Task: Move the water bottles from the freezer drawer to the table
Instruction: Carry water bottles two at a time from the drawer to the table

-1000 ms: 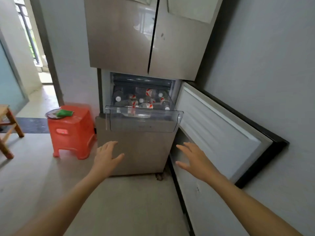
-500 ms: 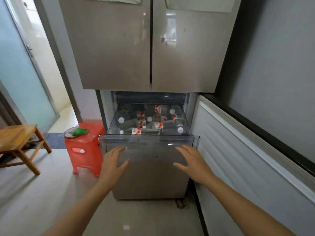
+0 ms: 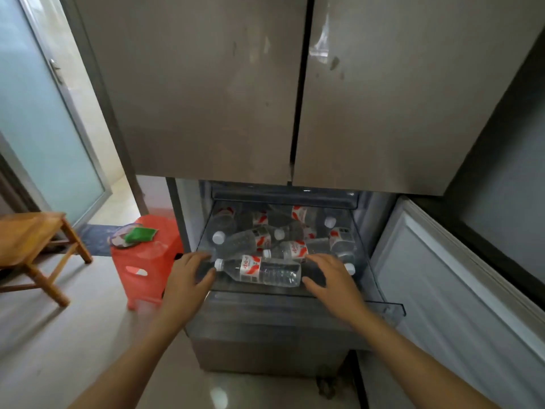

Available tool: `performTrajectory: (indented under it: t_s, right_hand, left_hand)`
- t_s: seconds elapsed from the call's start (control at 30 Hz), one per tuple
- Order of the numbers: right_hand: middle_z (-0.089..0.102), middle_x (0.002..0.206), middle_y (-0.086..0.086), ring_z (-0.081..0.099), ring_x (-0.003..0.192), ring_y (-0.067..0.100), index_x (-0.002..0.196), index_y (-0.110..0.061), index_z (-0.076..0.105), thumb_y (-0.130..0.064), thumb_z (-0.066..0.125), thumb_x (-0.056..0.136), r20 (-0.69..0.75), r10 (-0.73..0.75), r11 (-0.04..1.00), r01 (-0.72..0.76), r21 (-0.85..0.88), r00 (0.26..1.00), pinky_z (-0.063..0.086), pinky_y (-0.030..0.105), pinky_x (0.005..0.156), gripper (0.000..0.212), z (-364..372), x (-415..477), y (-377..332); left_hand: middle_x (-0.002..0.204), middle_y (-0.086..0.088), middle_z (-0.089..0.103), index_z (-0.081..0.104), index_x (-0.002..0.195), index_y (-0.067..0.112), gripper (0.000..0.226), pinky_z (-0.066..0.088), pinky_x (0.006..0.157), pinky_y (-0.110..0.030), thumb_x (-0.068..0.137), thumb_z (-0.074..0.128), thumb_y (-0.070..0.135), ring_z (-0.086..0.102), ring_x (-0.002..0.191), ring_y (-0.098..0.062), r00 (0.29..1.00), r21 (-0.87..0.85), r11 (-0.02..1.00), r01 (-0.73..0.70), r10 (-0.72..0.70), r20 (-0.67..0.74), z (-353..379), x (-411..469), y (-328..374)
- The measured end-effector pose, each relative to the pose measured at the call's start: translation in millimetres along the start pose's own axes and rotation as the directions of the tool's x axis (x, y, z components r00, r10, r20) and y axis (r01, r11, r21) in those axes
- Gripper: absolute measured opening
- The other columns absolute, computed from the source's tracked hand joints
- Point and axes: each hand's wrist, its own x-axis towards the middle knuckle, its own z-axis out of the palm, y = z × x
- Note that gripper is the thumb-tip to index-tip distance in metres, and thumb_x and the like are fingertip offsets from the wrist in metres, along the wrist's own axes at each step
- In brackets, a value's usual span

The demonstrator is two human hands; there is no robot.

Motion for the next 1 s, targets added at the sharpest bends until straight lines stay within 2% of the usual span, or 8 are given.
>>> performTrajectory:
  t_s: [0.17,0.27,0.4,0.5,0.63,0.8,0.93,1.0]
  right_hand:
    - [0.038,0.141,-0.003,0.034,0.129,0.012,0.137,-0.022,0.037,-0.028,0.057,0.089,0.098,0.039,0.996,-0.031,-0.079,0.994,0.028,0.022,0.104,0.052,17.3,53.1,0.2]
    - [0.036,0.143,-0.002,0.031,0.131,0.014,0.138,-0.022,0.035,-0.027,0.056,0.090,0.188,0.056,0.990,-0.030,-0.136,0.981,0.028,0.026,0.107,0.053,30.7,75.3,9.3]
    - [0.040,0.141,0.004,0.038,0.127,0.021,0.138,-0.022,0.037,-0.026,0.057,0.089,0.259,0.095,0.975,-0.037,-0.221,0.961,0.035,0.030,0.104,0.053,37.5,100.9,30.6]
    - [0.042,0.137,0.007,0.040,0.125,0.023,0.138,-0.021,0.037,-0.025,0.056,0.090,0.304,0.099,0.948,0.004,-0.318,0.947,0.035,0.029,0.099,0.052,39.5,119.8,44.1]
    - [0.054,0.124,0.002,0.051,0.112,0.023,0.124,-0.028,0.051,-0.041,0.057,0.086,0.350,0.081,0.926,0.060,-0.373,0.933,0.044,0.036,0.092,0.041,40.1,145.0,62.8]
    - [0.039,0.142,0.004,0.040,0.126,0.025,0.135,-0.028,0.037,-0.043,0.053,0.086,0.512,0.010,0.781,0.314,-0.540,0.859,0.040,0.036,0.099,0.054,42.4,169.7,73.0]
    - [0.028,0.149,0.002,0.030,0.134,0.025,0.142,-0.032,0.024,-0.033,0.054,0.088,0.612,-0.058,0.717,0.460,-0.524,0.789,0.033,0.037,0.106,0.061,45.5,186.4,73.4]
    - [0.031,0.147,0.003,0.035,0.131,0.026,0.141,-0.036,0.026,-0.044,0.048,0.089,0.653,-0.090,0.758,0.477,-0.445,0.752,0.036,0.035,0.104,0.057,51.8,190.0,69.0]
  left_hand:
    - [0.101,-0.007,0.064,0.065,0.101,0.011,0.023,0.039,0.079,-0.029,0.082,0.060,0.023,0.057,0.099,-0.028,0.986,-0.002,1.000,-0.027,0.027,0.165,19.1,45.4,-32.3]
    - [0.104,-0.005,0.067,0.066,0.105,0.014,0.049,0.042,0.077,-0.031,0.075,0.043,0.047,0.058,0.099,-0.025,0.982,0.075,0.997,-0.007,-0.008,0.188,27.6,48.6,-43.9]
    - [0.093,-0.006,0.068,0.067,0.100,0.013,0.070,0.043,0.071,-0.033,0.066,0.025,0.057,0.058,0.091,-0.026,0.996,0.112,0.994,-0.014,0.004,0.088,29.8,44.2,-35.9]
    - [0.077,-0.007,0.068,0.069,0.088,0.012,0.056,0.048,0.060,-0.037,0.070,0.031,0.050,0.062,0.076,-0.029,0.997,0.176,0.983,-0.050,0.041,0.059,30.5,40.0,-35.6]
    - [0.072,-0.004,0.068,0.068,0.082,0.015,0.047,0.053,0.054,-0.037,0.073,0.035,0.046,0.064,0.068,-0.025,0.992,0.256,0.966,-0.020,-0.012,0.124,33.7,38.2,-38.0]
    - [0.054,0.011,0.061,0.063,0.066,0.026,0.030,0.040,0.036,-0.018,0.067,0.042,0.047,0.059,0.047,-0.009,0.982,0.337,0.941,0.033,-0.094,0.166,33.0,39.9,-35.9]
    - [0.064,0.007,0.065,0.066,0.075,0.023,0.038,0.047,0.048,-0.024,0.070,0.038,0.049,0.063,0.057,-0.015,0.993,0.283,0.959,0.031,-0.062,0.102,36.7,38.5,-40.7]
    - [0.076,0.006,0.069,0.067,0.086,0.021,0.054,0.049,0.059,-0.028,0.068,0.028,0.053,0.065,0.069,-0.017,0.998,0.296,0.955,0.017,-0.035,0.056,38.8,40.2,-39.3]
